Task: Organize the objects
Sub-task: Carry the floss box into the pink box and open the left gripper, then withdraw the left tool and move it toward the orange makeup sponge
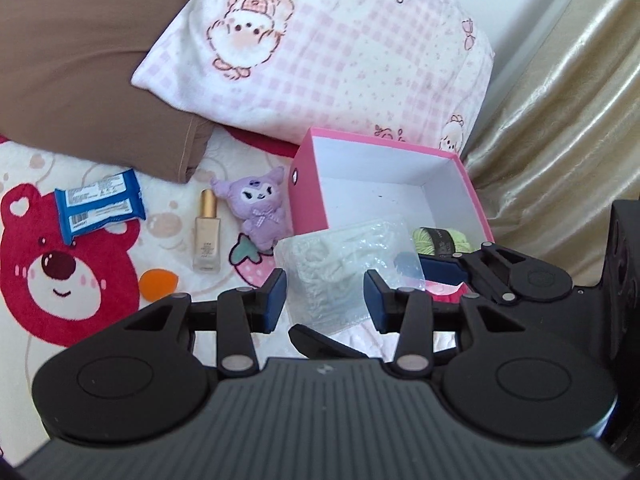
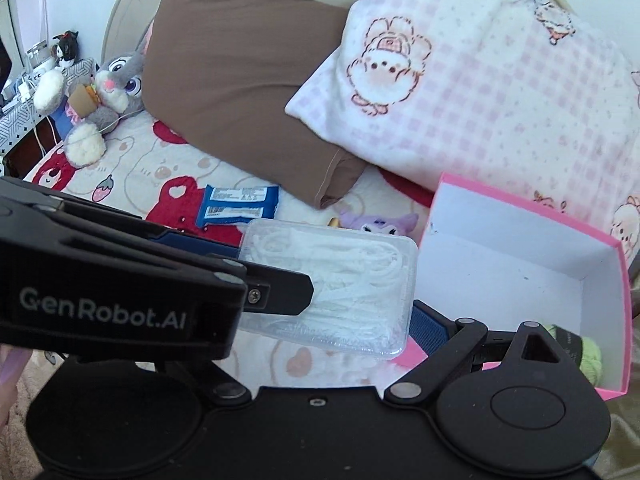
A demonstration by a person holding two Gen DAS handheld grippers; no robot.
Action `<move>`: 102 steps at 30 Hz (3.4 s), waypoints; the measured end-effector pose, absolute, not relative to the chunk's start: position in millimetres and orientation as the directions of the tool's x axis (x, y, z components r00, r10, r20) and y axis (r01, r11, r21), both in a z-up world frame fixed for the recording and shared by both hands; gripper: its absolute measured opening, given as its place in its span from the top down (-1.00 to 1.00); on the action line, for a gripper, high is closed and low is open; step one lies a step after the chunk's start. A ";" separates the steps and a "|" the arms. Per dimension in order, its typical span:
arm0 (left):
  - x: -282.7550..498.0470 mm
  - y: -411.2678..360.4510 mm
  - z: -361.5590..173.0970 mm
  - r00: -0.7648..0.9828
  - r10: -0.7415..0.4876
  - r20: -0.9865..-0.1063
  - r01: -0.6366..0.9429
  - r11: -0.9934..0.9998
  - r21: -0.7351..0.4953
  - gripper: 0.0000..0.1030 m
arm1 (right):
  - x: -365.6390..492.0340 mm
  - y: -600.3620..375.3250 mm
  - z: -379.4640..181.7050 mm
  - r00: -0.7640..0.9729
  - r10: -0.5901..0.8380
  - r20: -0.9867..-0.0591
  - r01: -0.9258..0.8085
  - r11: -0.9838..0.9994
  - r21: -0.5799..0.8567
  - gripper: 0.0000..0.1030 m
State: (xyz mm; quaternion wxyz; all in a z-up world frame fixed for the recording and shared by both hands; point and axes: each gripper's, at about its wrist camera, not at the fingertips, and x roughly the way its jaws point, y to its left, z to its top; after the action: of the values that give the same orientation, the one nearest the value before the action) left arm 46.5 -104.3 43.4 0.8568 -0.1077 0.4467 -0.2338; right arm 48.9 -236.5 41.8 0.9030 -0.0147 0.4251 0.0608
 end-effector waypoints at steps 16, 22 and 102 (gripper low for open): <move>123.7 -206.3 54.6 0.461 -0.554 -0.693 0.403 0.826 -0.394 0.21 | 81.2 -353.5 55.4 0.696 0.034 -0.717 -0.033 0.999 0.015 -0.87; 174.7 -247.6 -6.6 0.338 -0.509 -0.791 0.340 0.850 -0.402 0.22 | 121.5 -393.5 2.8 0.591 0.055 -0.805 -0.027 0.998 0.048 -0.87; 76.5 -64.6 70.2 0.441 -0.341 -0.830 0.250 0.935 -0.251 -0.20 | 28.8 -258.7 89.1 0.641 0.197 -0.742 -0.280 0.960 0.012 -0.36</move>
State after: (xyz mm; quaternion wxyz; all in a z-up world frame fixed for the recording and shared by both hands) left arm 76.5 -64.6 70.2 0.8476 -0.0454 0.4990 -0.1744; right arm 28.8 -258.7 89.1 0.9043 -0.0518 0.4027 0.1318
